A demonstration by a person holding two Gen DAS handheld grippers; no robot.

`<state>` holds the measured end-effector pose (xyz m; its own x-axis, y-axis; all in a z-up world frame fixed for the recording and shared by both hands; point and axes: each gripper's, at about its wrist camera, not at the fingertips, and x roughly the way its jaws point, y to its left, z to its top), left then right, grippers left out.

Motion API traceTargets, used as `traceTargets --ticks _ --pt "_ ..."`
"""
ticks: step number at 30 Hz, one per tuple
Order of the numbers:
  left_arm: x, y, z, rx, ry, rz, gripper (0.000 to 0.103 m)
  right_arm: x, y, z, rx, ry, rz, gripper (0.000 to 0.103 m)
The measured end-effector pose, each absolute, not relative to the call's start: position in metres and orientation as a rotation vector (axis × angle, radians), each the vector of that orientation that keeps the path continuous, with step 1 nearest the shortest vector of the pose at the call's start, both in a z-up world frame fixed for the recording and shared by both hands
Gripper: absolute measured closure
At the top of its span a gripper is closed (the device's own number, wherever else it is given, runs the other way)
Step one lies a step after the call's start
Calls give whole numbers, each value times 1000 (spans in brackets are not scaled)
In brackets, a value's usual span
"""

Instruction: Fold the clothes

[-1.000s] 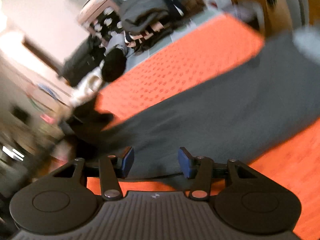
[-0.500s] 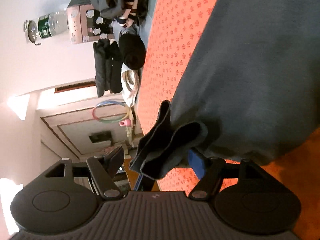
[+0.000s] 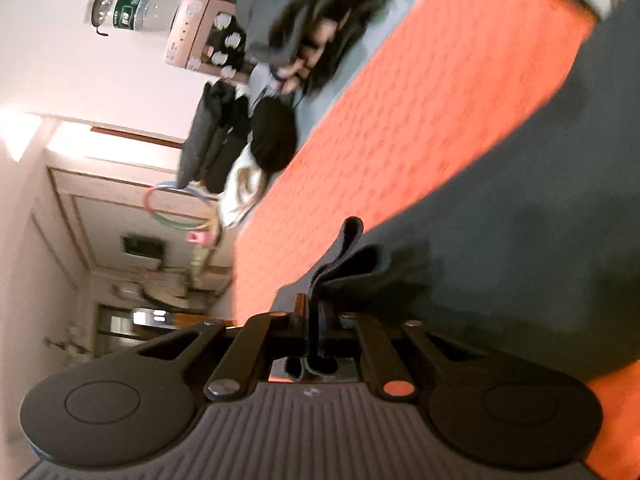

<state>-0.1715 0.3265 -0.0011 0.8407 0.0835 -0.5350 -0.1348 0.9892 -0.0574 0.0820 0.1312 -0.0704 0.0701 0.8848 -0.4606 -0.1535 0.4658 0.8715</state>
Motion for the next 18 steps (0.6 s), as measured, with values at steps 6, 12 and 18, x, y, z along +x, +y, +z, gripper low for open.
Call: traceTargets --ticks 6,12,18 --pt "-181 347 -6 -134 600 243 77 108 71 -64 637 1212 831 98" --pt "-183 364 -16 -145 658 340 73 129 15 -63 584 1169 774 98" --pt "-176 361 -23 -109 697 330 66 149 -17 -69 518 1170 708 98"
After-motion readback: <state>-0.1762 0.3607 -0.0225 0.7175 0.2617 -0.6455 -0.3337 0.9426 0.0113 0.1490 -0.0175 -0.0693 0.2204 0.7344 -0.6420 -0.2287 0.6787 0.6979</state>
